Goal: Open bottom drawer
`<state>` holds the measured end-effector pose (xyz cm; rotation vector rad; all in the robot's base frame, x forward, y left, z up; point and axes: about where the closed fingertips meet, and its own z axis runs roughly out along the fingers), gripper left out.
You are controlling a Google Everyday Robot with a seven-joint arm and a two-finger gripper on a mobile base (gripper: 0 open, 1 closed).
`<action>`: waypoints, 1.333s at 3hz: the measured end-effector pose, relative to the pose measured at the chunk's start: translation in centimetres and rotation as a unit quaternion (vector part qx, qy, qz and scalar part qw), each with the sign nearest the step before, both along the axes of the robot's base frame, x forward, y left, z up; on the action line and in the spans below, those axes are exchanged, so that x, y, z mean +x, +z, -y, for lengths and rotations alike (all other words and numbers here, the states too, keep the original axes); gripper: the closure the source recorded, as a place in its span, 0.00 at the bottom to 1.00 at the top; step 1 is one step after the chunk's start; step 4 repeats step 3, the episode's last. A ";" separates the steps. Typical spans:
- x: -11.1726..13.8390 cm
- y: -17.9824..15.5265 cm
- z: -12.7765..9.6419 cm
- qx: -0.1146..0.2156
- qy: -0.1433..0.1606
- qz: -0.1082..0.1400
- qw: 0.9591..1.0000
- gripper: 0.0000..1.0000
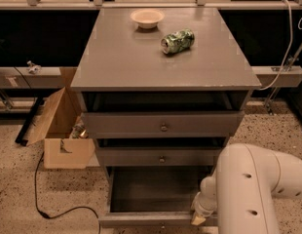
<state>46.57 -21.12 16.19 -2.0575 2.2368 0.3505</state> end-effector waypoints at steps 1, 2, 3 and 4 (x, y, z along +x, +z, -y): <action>0.0 0.0 0.0 0.000 0.000 0.000 1.000 0.05; 0.1 2.2 1.8 -0.007 -0.012 0.017 1.000 0.00; 0.0 8.0 6.0 -0.030 -0.041 0.067 0.996 0.00; 0.0 8.0 6.0 -0.030 -0.041 0.067 0.996 0.00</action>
Offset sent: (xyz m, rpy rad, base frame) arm 0.0092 -0.0669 0.0809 -0.0482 -0.1274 -0.0834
